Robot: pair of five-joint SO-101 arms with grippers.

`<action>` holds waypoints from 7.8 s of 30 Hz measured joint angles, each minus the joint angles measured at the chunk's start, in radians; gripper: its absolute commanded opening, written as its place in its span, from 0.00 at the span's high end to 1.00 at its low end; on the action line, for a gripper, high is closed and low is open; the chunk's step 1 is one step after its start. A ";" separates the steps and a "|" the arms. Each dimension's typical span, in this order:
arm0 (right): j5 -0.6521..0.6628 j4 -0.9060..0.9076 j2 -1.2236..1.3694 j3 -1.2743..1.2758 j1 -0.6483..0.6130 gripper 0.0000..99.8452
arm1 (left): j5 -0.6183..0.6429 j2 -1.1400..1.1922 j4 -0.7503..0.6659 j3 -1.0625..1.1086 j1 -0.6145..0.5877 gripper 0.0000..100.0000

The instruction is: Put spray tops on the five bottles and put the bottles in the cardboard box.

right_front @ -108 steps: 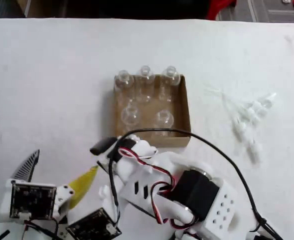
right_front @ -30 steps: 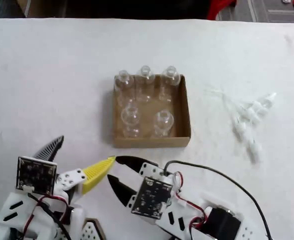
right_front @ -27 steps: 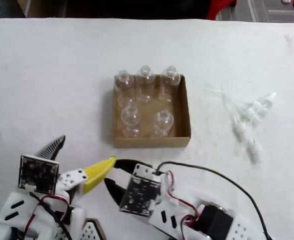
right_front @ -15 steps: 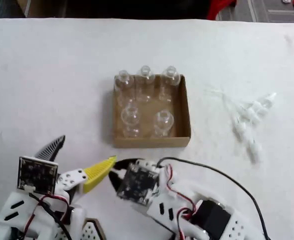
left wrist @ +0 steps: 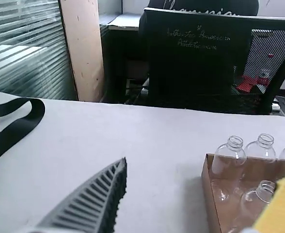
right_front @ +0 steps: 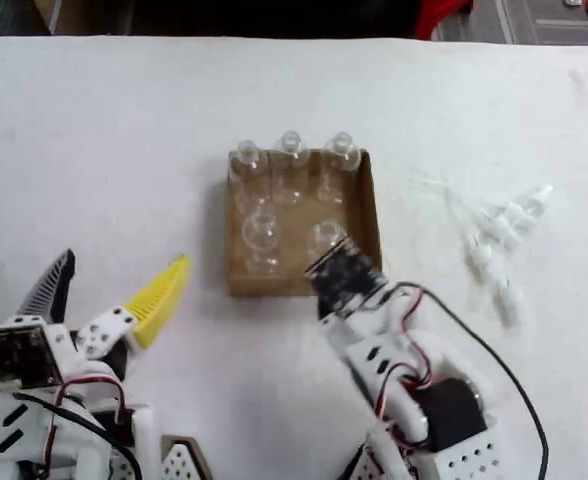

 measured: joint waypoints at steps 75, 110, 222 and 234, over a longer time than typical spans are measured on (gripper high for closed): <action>0.193 -0.224 2.934 -2.535 1.051 0.78 | 0.015 0.020 -0.470 0.632 0.017 0.64; -0.539 0.161 2.664 -2.697 0.878 0.78 | -0.006 0.020 -0.470 0.632 0.017 0.64; -0.643 0.416 2.179 -2.714 0.770 0.98 | -0.006 0.020 -0.470 0.632 0.017 0.64; -0.643 0.542 1.731 -2.716 0.672 0.98 | -0.006 0.020 -0.470 0.632 0.017 0.64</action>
